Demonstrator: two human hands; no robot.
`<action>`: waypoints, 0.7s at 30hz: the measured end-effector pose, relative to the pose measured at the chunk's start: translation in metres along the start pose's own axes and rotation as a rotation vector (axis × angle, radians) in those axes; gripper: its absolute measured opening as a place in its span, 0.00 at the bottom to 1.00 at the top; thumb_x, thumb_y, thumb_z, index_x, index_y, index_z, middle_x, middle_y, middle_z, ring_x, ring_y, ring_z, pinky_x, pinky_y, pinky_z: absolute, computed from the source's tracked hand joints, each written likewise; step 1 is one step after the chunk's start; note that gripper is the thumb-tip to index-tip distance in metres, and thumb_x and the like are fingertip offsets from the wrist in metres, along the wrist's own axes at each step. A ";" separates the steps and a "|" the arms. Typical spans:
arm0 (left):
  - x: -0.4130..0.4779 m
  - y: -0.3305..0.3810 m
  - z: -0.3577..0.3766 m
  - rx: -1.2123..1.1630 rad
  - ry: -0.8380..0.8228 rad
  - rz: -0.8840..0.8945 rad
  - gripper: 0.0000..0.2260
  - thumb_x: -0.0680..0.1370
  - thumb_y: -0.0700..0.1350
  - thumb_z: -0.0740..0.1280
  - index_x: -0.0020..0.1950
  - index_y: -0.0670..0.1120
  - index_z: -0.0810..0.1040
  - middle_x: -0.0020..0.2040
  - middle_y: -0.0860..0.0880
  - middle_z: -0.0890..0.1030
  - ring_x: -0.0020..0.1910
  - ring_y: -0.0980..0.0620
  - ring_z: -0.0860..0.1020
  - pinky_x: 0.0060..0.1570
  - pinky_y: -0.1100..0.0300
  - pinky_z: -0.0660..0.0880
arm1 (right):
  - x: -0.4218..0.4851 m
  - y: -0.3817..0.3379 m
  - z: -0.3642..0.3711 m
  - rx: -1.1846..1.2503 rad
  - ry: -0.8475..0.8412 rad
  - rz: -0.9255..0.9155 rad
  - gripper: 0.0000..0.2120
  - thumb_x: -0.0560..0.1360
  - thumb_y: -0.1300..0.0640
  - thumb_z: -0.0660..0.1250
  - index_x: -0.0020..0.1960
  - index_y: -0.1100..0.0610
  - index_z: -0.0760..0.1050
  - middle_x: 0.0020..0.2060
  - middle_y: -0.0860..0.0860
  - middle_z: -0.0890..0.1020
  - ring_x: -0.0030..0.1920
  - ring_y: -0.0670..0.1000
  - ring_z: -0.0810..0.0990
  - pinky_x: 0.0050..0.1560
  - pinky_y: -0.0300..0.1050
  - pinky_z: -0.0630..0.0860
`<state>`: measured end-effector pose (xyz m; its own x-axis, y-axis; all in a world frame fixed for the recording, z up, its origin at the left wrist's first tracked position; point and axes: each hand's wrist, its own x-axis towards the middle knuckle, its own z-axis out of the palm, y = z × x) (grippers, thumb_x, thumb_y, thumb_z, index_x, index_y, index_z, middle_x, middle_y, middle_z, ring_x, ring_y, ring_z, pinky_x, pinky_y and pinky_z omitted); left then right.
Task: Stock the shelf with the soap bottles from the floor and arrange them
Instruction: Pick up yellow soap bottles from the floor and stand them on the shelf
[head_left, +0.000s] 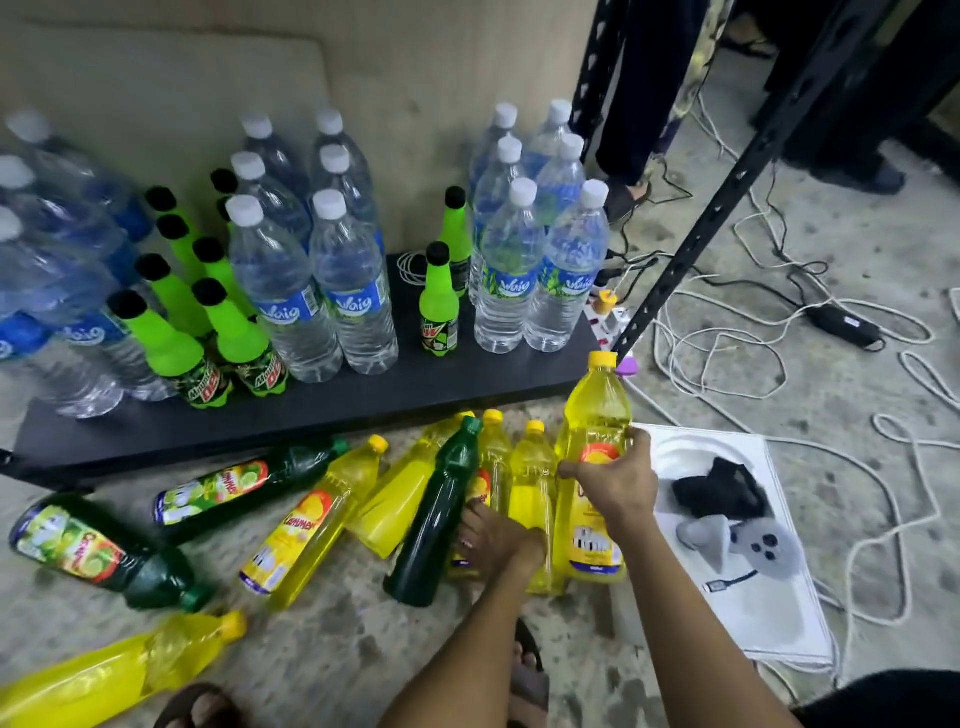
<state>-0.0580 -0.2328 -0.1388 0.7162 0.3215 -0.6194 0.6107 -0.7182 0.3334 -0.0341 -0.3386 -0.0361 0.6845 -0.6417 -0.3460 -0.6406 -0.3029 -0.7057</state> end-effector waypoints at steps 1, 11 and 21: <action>0.001 -0.001 -0.003 -0.025 -0.005 0.008 0.37 0.70 0.54 0.74 0.72 0.44 0.60 0.71 0.45 0.64 0.70 0.44 0.65 0.68 0.48 0.66 | -0.002 -0.005 -0.005 0.000 0.000 -0.025 0.40 0.54 0.52 0.82 0.61 0.51 0.67 0.48 0.55 0.83 0.46 0.60 0.83 0.51 0.56 0.80; -0.001 -0.012 -0.003 0.034 -0.043 0.055 0.21 0.79 0.41 0.67 0.70 0.44 0.64 0.69 0.44 0.62 0.62 0.42 0.72 0.61 0.47 0.73 | -0.005 -0.010 -0.027 0.024 0.029 -0.121 0.39 0.53 0.56 0.84 0.59 0.52 0.68 0.47 0.54 0.83 0.45 0.59 0.81 0.47 0.56 0.81; -0.003 -0.012 -0.068 -0.100 -0.487 0.052 0.21 0.76 0.43 0.73 0.64 0.40 0.69 0.58 0.42 0.78 0.51 0.49 0.77 0.56 0.55 0.72 | -0.016 -0.040 -0.064 0.177 0.039 -0.200 0.41 0.55 0.58 0.83 0.62 0.48 0.65 0.39 0.48 0.80 0.32 0.53 0.82 0.38 0.53 0.82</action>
<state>-0.0449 -0.1834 -0.0927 0.5201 -0.0557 -0.8523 0.6249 -0.6555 0.4241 -0.0422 -0.3613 0.0374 0.7752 -0.6090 -0.1676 -0.4209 -0.3002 -0.8560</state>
